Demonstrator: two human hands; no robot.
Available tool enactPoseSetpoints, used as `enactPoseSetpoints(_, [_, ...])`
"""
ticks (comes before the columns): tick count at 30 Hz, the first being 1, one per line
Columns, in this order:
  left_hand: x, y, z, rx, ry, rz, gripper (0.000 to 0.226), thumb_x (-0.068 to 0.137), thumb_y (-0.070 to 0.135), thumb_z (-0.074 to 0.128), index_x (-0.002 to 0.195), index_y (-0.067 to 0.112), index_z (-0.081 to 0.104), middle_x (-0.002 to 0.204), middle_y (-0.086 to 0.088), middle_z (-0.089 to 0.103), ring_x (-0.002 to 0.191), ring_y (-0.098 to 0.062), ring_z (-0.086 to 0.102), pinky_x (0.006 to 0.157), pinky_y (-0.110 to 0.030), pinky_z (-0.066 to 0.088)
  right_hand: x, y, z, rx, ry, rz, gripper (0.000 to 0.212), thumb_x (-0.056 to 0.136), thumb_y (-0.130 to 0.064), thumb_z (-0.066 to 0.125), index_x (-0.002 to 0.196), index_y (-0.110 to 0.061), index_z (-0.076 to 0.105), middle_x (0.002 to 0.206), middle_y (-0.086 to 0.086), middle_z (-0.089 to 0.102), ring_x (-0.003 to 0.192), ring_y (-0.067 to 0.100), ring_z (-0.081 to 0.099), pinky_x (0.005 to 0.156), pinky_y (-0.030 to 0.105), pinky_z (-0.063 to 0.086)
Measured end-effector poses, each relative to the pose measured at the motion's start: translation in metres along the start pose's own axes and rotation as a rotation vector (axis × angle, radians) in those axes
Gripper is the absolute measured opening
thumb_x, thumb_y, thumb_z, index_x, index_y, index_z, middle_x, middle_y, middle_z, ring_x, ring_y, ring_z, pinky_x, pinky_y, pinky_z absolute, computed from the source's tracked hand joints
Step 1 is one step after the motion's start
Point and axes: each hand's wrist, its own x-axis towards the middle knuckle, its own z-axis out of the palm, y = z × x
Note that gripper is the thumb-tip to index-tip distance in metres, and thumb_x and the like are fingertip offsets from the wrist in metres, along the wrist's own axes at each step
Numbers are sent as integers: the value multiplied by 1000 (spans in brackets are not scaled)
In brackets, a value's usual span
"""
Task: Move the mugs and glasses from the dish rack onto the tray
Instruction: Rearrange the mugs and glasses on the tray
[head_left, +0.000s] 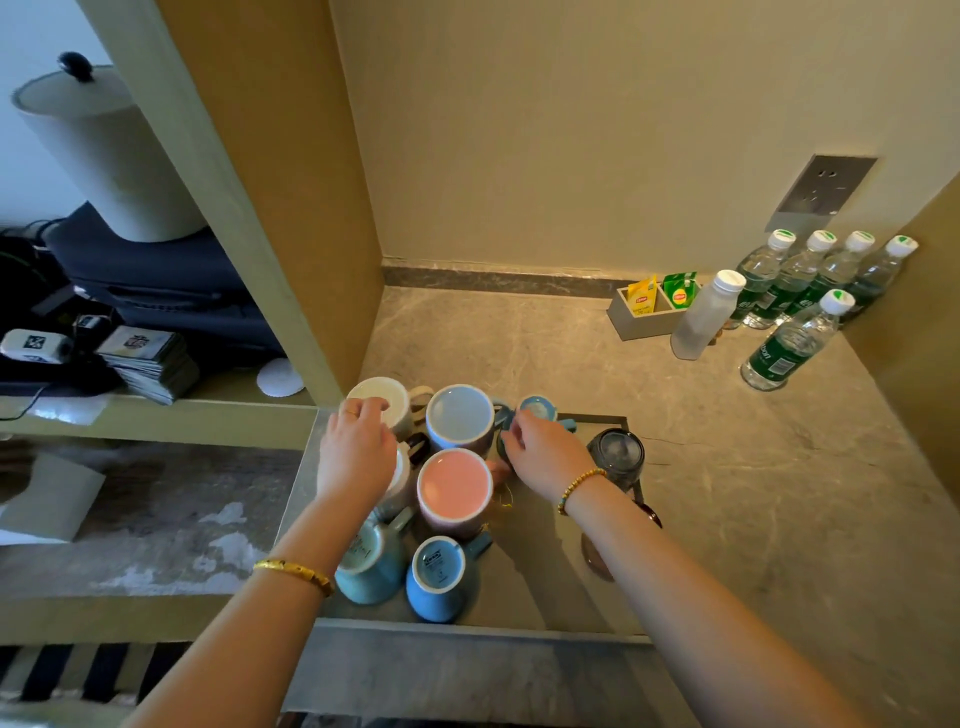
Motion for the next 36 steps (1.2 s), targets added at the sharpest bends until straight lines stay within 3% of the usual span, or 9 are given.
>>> enactPoseSetpoints(4, [-17,-25,-2,94,-146,-230,42,93,29,45,132,14,37,135,-17,37,123,-36,36,98,-46,40,-6,-17,7,-101,-307,44,35,94,-48,39,81,-17,48,76,1,53,70,18,50,59,29,35])
enactPoseSetpoints(9, [-35,-33,1,-34,-207,-298,48,92,34,51,132,14,35,136,-18,35,125,-36,35,99,-45,38,-7,-26,10,-42,-354,83,39,93,-44,45,87,-8,58,88,14,67,78,26,66,74,37,50])
enactPoseSetpoints(13, [-54,-20,-2,76,-9,-6,46,86,42,58,122,15,46,125,-7,44,115,-26,41,91,-37,40,-6,-25,9,-74,-348,77,39,92,-46,47,69,-14,48,77,10,61,81,28,65,74,36,49])
enactPoseSetpoints(16, [-67,-2,-9,-16,-371,215,39,76,52,67,100,24,53,98,8,54,88,-10,51,70,-22,43,-7,-25,9,-52,-337,68,39,93,-45,46,72,-12,50,72,9,60,79,28,65,72,34,48])
enactPoseSetpoints(18, [-74,6,-11,101,-580,318,43,73,57,67,97,24,55,91,9,58,82,-9,52,66,-20,40,-10,-25,9,-61,-333,52,39,94,-44,43,80,-9,55,81,14,66,81,28,66,73,35,49])
enactPoseSetpoints(21, [-79,10,-7,341,-547,458,57,69,66,64,104,22,54,101,3,63,86,-13,55,74,-24,43,-14,-26,11,-87,-336,43,42,96,-41,41,92,-4,60,91,18,68,83,30,67,79,39,51])
enactPoseSetpoints(28, [-89,12,6,341,-494,443,52,76,55,65,109,17,52,107,-2,64,91,-18,59,77,-26,47,-18,-30,17,-94,-273,82,36,96,-38,41,78,-10,54,78,10,61,81,27,65,76,35,50])
enactPoseSetpoints(33, [-95,6,14,211,-476,371,51,76,49,68,116,20,52,115,1,62,100,-15,59,80,-25,47,-27,-31,24,-50,-220,116,36,97,-35,42,99,-5,62,74,4,54,74,19,54,68,29,41])
enactPoseSetpoints(36, [-94,2,13,261,-439,440,54,77,54,65,118,21,52,120,2,61,109,-16,55,98,-33,43,-38,-31,27,-18,-178,163,32,97,-35,41,109,-10,56,84,5,56,75,16,52,67,28,38])
